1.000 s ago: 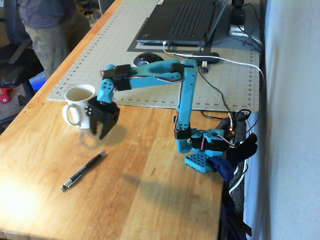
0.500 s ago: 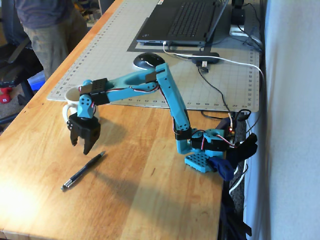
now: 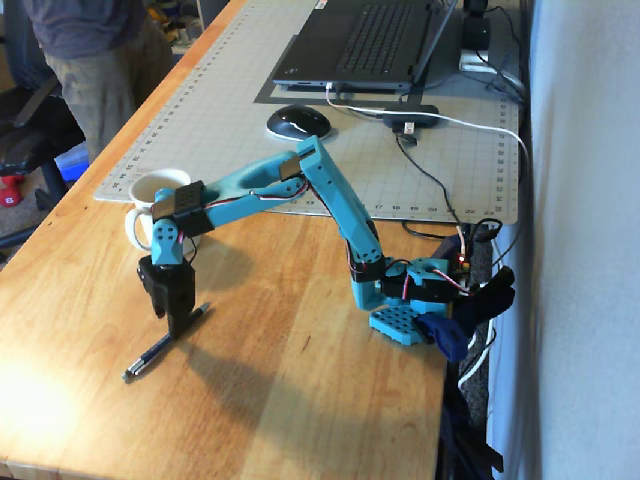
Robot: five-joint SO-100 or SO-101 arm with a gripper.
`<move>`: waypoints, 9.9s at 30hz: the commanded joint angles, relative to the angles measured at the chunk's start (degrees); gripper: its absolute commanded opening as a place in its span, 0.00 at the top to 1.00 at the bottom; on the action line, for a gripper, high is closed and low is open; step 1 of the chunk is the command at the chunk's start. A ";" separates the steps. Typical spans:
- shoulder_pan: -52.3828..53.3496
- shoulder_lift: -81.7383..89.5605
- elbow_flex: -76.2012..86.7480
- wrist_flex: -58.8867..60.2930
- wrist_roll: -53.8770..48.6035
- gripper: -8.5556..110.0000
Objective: Grasp a pen and put it in a mug.
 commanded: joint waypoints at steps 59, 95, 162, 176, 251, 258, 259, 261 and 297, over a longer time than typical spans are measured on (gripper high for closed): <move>-0.18 0.79 -1.58 -1.05 0.00 0.90; 8.61 48.52 40.08 -50.10 0.88 0.90; 36.47 34.10 32.96 -79.72 20.21 0.90; 36.04 28.56 31.20 -79.37 20.13 0.89; 20.21 117.07 89.82 -16.88 -64.95 0.89; 20.21 123.66 90.70 -6.33 -65.04 0.89; 20.21 124.28 90.79 -5.01 -65.04 0.89; 20.21 125.33 90.79 -2.37 -65.04 0.89; 20.74 125.60 97.65 5.10 -64.16 0.93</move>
